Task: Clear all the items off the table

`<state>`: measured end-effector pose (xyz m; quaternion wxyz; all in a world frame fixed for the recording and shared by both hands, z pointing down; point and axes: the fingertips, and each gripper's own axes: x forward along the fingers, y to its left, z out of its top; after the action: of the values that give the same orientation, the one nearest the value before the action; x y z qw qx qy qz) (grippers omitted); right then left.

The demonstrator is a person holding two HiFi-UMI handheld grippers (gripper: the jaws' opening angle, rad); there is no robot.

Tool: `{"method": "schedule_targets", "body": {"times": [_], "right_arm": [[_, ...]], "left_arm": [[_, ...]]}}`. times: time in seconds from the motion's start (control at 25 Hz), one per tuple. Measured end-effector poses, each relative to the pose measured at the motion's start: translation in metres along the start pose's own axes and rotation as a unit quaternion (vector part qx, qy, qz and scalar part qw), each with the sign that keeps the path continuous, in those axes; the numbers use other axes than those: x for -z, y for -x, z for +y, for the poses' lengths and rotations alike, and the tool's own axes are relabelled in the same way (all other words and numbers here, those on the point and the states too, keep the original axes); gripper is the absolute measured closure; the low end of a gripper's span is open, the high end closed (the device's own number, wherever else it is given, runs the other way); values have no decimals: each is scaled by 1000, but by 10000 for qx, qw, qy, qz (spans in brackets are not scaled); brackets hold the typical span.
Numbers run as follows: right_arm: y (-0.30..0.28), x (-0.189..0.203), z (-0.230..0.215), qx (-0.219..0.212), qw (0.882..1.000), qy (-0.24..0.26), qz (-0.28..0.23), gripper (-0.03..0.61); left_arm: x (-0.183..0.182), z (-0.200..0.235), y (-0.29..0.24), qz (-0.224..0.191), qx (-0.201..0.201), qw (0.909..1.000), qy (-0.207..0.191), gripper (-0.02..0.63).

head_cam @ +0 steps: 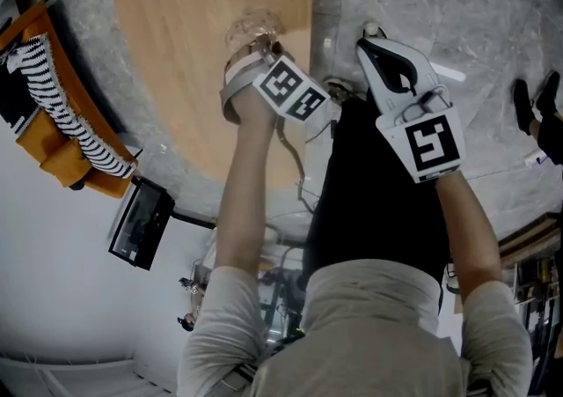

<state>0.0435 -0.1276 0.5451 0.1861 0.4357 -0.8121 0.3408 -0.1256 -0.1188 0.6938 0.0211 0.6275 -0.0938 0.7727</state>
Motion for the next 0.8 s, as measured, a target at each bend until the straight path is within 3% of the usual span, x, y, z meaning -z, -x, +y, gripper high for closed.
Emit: {"method": "schedule_targets", "body": {"times": [0.16,0.32,0.6,0.8], "right_arm": [[0,-2,3,-12,10000,8,13,572],[0,-7,9,-9,10000,40,40,572],[0,-4,11,-31,9998,211,38,572],[-9,-7,26,-111,9994,328,33,572]], "left_arm": [[0,4,-3,230,-212,9989,-344,549],[4,8,0,189,-206,9994,-194,549],[1,0,5,-546,-146,9961,670,564],[-1,4,30,-1203,-151,9802,1565,565]]}}
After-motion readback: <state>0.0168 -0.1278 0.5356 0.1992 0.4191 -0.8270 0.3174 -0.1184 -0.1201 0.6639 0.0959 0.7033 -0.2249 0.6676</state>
